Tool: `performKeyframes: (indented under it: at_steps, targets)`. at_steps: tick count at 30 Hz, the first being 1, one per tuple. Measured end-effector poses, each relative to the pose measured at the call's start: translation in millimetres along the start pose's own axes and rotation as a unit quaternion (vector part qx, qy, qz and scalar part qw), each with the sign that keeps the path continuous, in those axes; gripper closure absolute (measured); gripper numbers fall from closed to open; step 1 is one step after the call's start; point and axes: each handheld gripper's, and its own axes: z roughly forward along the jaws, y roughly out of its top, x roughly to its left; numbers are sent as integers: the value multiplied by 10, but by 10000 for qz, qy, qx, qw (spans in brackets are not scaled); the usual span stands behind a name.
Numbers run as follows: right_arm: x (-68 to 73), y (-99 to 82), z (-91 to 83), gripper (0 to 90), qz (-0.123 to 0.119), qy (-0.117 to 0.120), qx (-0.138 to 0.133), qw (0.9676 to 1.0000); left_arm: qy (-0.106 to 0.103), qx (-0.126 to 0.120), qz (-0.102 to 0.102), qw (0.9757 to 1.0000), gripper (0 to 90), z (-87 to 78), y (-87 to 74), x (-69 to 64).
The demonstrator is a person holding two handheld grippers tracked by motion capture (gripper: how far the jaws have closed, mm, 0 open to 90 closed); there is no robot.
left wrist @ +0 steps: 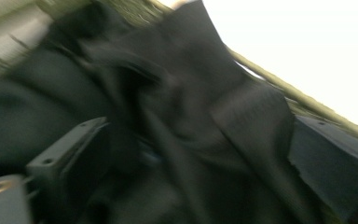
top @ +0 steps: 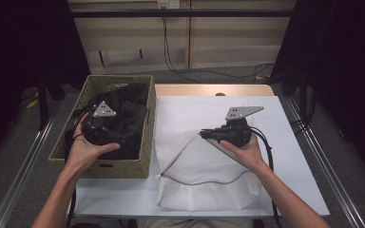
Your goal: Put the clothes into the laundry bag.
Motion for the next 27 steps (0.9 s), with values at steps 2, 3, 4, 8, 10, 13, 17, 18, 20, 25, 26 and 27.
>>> performKeyframes:
  at_steps: [2, 3, 4, 8, 10, 13, 17, 18, 20, 25, 26, 27]
  targets:
    - [-3, -4, 6, 893, -7, 18, 11, 10000, 90, 103, -172, 9998, 46, 64, 9, 85]
    - [-2, -4, 6, 893, -13, 30, 8, 10000, 201, 168, -125, 9996, 42, 97, 0, 133]
    - [-3, -3, 4, 893, -6, 29, 10, 10000, 345, 212, -105, 9991, 49, 125, -17, 186]
    - [-17, -8, -1, 893, 2, 22, 12, 10000, 457, 392, -307, 9977, 32, 262, -97, 358]
    - [-21, -12, 5, 893, 7, 22, 29, 10000, 475, 334, -485, 9971, 18, 327, -119, 418]
    - [-17, -15, 20, 892, 16, 21, 54, 10000, 305, 503, -521, 9969, 0, 413, -125, 456]
    - [-18, -15, 41, 893, 18, 24, 83, 10000, 159, 920, -455, 9946, 0, 545, -141, 450]
    - [-18, -15, 41, 893, 18, 24, 83, 10000, 105, 1081, -474, 9930, 0, 569, -140, 458]
    - [-22, -19, 48, 892, 26, 38, 88, 10000, 70, 1432, -298, 9892, 0, 623, -142, 468]
    - [-11, -21, 40, 893, 13, 15, 101, 9999, 555, 1598, -329, 9850, 2, 686, -167, 593]
    - [-13, -22, 36, 893, 4, 14, 102, 9999, 640, 1551, -323, 9853, 2, 687, -177, 616]
    - [-14, -24, 32, 893, 4, 6, 103, 9999, 606, 1535, -332, 9857, 1, 698, -191, 631]
